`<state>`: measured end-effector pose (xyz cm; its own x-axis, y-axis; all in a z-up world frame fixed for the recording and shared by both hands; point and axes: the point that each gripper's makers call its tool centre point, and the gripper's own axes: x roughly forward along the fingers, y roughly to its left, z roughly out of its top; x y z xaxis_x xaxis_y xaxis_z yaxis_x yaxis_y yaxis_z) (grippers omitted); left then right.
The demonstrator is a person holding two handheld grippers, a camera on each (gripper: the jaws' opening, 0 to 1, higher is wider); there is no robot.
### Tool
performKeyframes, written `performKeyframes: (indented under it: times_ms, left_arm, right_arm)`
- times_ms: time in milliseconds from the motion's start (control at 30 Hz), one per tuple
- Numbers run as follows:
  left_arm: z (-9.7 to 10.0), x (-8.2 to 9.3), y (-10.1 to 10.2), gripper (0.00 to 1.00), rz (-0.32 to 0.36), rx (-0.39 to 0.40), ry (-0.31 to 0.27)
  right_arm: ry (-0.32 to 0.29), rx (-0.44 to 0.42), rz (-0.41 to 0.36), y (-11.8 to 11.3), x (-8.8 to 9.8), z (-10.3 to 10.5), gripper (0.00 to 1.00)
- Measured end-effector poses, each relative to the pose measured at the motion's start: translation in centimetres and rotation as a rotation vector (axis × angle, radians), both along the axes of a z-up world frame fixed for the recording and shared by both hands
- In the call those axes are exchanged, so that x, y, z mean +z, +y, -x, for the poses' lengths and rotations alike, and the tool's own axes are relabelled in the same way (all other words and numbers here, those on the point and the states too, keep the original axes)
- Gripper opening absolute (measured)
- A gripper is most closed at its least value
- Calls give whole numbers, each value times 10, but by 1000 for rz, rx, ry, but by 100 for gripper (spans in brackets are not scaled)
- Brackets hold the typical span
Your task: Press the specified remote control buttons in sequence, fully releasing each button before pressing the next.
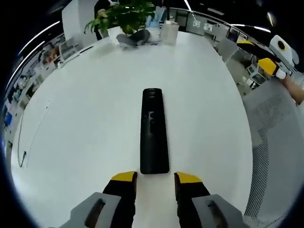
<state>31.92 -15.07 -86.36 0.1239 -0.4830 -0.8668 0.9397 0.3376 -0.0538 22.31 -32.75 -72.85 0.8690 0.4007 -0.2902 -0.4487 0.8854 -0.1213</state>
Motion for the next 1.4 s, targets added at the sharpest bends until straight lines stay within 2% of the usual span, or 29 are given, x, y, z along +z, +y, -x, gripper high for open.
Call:
performKeyframes:
  times_ms: [167,367,667,1033,1400]
  left_arm:
    - [-2,0,-5,35,15,18,4]
    - [-9,-1,-4,29,-16,-5,-36]
    - [-11,-2,-4,24,-35,-35,-38]
    - [-9,-3,-3,24,-71,-127,-43]
    - [3,-2,-1,24,-96,-215,-40]
  right_arm:
    - [5,3,9,0,-1,0,33]
    - [10,6,14,1,-2,0,32]
    - [20,11,28,1,-5,0,31]
    - [24,9,39,0,-6,0,31]
    - [21,5,37,-1,-6,0,30]
